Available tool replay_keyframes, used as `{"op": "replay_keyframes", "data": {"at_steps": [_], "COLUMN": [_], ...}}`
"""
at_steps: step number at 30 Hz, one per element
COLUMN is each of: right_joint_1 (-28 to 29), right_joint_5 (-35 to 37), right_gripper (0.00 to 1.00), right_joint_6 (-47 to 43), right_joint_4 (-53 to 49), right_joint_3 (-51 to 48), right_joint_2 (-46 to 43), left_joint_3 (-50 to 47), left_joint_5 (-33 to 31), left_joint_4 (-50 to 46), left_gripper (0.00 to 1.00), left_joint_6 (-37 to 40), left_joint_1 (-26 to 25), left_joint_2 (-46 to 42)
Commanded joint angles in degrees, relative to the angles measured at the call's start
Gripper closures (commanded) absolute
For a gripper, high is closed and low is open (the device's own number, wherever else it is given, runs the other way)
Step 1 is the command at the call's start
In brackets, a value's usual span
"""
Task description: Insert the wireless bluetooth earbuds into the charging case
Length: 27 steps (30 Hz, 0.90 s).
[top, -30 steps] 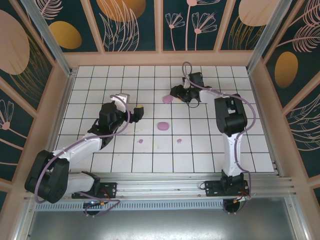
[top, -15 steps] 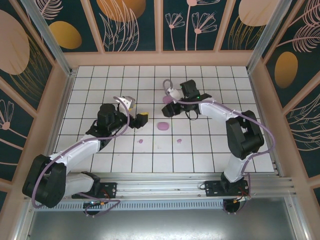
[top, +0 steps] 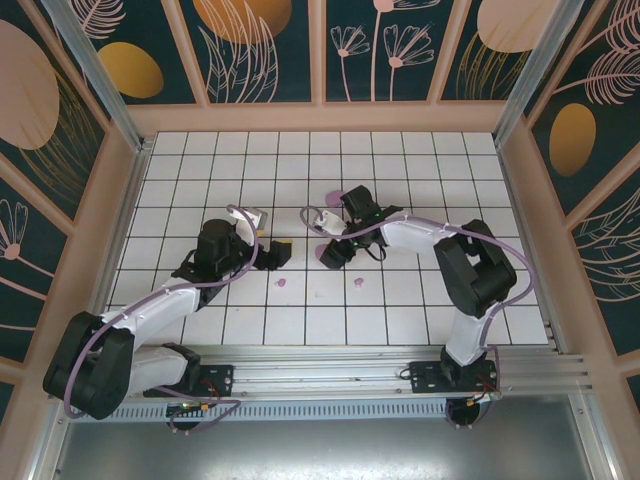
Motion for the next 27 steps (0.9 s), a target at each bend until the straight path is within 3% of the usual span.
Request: {"op": "replay_keyframes", "data": {"at_steps": [1,17,27], "right_joint_1": [0.67,1.01,2.63], "right_joint_5": [1.67,4.33,7.80], "right_gripper": [0.40,0.41,0.58], "right_joint_6": [-3.10,-5.84,-7.36], "right_joint_4": [-2.24,-4.13,0.19], "right_joint_3": [1.78,4.11,0.70], "right_joint_2": [2.67,6.55,3.83], "left_joint_3": [-0.09,1.67,2.64], "left_joint_5": [-1.05,0.19,2.40], "left_joint_4": [-0.34,-0.65,-0.64], "left_gripper": [0.05,0.04,0.05], "left_joint_6": [-0.94,0.17,0.39], "left_joint_1": [0.47,0.92,1.09], "left_joint_2": [-0.15,2.36,2.82]}}
